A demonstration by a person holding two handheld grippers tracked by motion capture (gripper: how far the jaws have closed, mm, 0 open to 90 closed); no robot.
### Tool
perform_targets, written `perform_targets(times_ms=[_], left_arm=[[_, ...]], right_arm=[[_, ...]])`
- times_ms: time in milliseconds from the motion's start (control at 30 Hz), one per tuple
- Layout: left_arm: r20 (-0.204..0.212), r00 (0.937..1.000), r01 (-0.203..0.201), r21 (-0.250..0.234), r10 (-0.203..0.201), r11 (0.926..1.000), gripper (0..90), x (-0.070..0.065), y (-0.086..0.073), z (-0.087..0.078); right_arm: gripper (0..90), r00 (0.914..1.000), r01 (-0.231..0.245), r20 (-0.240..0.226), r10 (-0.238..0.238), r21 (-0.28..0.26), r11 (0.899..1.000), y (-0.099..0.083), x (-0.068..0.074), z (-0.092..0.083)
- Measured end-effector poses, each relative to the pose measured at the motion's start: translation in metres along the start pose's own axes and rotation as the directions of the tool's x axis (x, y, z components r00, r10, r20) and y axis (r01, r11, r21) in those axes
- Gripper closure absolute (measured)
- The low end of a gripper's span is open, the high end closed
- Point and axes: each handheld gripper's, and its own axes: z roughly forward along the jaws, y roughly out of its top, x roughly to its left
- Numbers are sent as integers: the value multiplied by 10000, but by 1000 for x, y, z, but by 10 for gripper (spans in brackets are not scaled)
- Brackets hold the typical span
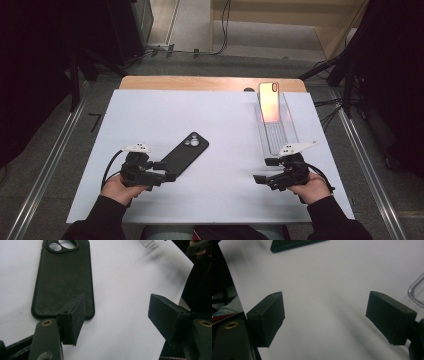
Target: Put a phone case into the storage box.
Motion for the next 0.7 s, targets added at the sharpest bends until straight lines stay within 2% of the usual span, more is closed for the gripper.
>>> perform_targets(times_ms=[67, 133, 267, 367, 533, 567, 600, 633, 700], left_arm=[[-10, 10000, 3, 3, -3, 10000, 301, 0, 0, 0], [-5, 10000, 30, 0, -30, 10000, 301, 0, 0, 0], [-3, 9999, 101, -1, -101, 9999, 301, 0, 1, 0], [-88, 10000, -7, -30, 6, 10000, 300, -1, 2, 1], [-225, 9997, -139, -91, 137, 9999, 269, -2, 7, 2], [-323, 9993, -191, -116, 187, 9998, 238, -1, 9, 3], [-323, 9993, -191, -116, 187, 9998, 148, -1, 9, 3], [-379, 9992, -160, -179, 153, 9997, 148, -1, 11, 2], [-265, 9988, -418, -680, 401, 9968, 0, -1, 18, 1]], right_arm=[[137, 9999, 29, 126, -31, 107, 9999, -3, -2, -1], [136, 9996, -146, 259, 141, 182, 9997, -7, -4, -3], [136, 9993, -295, 228, 294, 68, 9995, -10, -6, -4], [136, 9994, -297, 146, 299, -98, 9995, -11, -6, -4], [136, 9996, -234, 160, 235, -43, 9997, -12, -5, -3], [136, 9996, -189, 188, 190, -68, 9998, -12, -5, -4], [136, 9996, -189, 188, 190, -68, 9998, -12, -5, -4], [137, 9995, -222, 202, 224, -92, 9997, -12, -5, -4], [136, 9994, -263, 237, 266, -102, 9996, -14, -6, -6]])
